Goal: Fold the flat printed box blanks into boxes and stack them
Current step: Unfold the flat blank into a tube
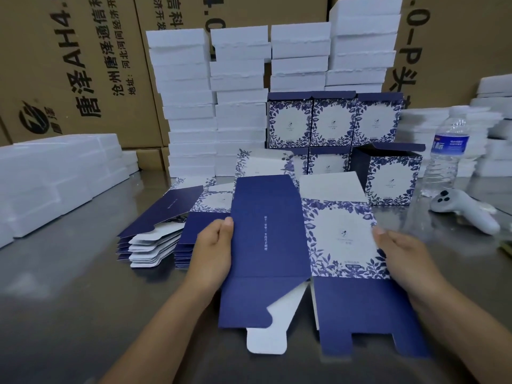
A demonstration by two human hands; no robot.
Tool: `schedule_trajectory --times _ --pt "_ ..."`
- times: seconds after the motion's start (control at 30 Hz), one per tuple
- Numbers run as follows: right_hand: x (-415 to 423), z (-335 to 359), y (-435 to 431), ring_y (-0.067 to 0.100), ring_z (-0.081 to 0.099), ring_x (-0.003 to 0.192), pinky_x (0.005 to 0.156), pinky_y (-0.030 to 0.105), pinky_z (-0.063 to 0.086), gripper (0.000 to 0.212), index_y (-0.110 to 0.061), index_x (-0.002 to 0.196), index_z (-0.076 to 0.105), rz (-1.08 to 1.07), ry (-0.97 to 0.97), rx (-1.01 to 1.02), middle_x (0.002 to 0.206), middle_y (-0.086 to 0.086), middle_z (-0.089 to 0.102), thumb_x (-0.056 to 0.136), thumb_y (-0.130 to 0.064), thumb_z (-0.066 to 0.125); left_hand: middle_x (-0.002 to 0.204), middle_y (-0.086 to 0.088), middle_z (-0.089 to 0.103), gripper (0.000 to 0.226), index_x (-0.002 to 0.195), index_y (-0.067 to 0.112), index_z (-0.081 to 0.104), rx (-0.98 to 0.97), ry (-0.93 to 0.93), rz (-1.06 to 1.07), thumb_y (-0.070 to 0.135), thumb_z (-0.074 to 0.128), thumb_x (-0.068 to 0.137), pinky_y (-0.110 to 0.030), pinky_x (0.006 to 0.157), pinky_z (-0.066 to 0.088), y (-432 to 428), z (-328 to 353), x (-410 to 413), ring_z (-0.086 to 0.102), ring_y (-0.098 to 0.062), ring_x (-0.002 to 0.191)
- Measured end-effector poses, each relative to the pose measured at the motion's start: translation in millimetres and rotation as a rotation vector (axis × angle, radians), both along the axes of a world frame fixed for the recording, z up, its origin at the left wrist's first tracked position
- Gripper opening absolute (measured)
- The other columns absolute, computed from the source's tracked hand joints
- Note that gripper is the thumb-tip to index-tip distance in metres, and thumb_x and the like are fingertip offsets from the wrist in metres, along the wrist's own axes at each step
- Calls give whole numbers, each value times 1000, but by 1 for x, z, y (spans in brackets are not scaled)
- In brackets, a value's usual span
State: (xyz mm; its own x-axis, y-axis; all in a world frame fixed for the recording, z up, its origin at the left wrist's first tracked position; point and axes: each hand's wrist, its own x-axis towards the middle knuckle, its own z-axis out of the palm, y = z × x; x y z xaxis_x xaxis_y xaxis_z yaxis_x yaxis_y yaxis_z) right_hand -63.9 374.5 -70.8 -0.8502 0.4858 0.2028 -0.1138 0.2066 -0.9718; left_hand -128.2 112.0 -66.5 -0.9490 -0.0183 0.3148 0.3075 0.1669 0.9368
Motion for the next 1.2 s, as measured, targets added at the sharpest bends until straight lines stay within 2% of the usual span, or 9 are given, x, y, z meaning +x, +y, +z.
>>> schedule_trajectory --times 0.1,0.17,0.3,0.4,0.53,0.7,0.83,0.97,1.2 --pt "0 1 -5 7 59 52 53 19 46 38 -2 73 66 -1 6 -18 73 4 73 98 -22 47 65 -2 43 35 68 9 42 -143 70 75 22 41 101 -20 51 31 -1 1 0 37 -14 60" --pt "-1 2 -4 14 53 55 56 25 41 39 8 78 60 -39 23 -56 71 9 71 98 -24 48 65 -2 42 34 69 10 42 -170 65 70 21 41 101 -23 53 31 -2 1 -1 36 -13 60" --pt "0 4 1 19 39 64 54 27 28 45 21 91 49 -94 20 -17 69 14 44 97 -23 50 68 -6 40 31 73 7 43 -203 53 -10 21 41 101 -31 59 30 0 1 0 35 -16 63" --pt "1 4 6 19 40 65 60 26 33 44 22 92 51 -113 -10 35 67 35 41 97 -21 51 72 -7 47 32 75 4 49 -121 -20 -72 23 42 101 -31 64 34 2 1 3 41 -17 67" --pt "1 3 7 20 39 65 62 31 30 40 19 90 54 -97 -30 44 68 14 46 97 -21 50 74 -4 53 39 83 -1 54 60 -137 -52 32 42 100 -32 69 38 4 1 3 48 -17 70" --pt "1 1 2 19 46 62 60 28 34 36 8 84 62 -10 -45 29 68 12 55 96 -25 52 61 1 42 41 65 12 42 0 -102 47 34 43 100 -16 44 31 -1 -1 0 36 -8 49" --pt "1 3 1 5 55 38 38 10 37 29 -12 71 68 -26 -42 -62 50 -8 64 95 -19 53 58 6 41 38 63 16 39 -44 -33 69 25 44 100 -18 44 30 -2 0 0 34 -8 49" --pt "1 5 4 2 39 28 30 9 28 32 -8 72 63 -87 -35 -39 42 -3 50 97 -23 51 50 13 40 38 62 17 39 -63 -36 -14 24 45 99 -15 41 29 -1 3 3 33 -3 43" --pt "2 4 6 18 42 60 40 20 32 42 17 91 55 -67 -44 31 71 15 51 98 -24 49 66 -3 42 34 67 15 40 41 -120 -70 23 47 99 -27 53 30 1 9 10 37 -16 58"
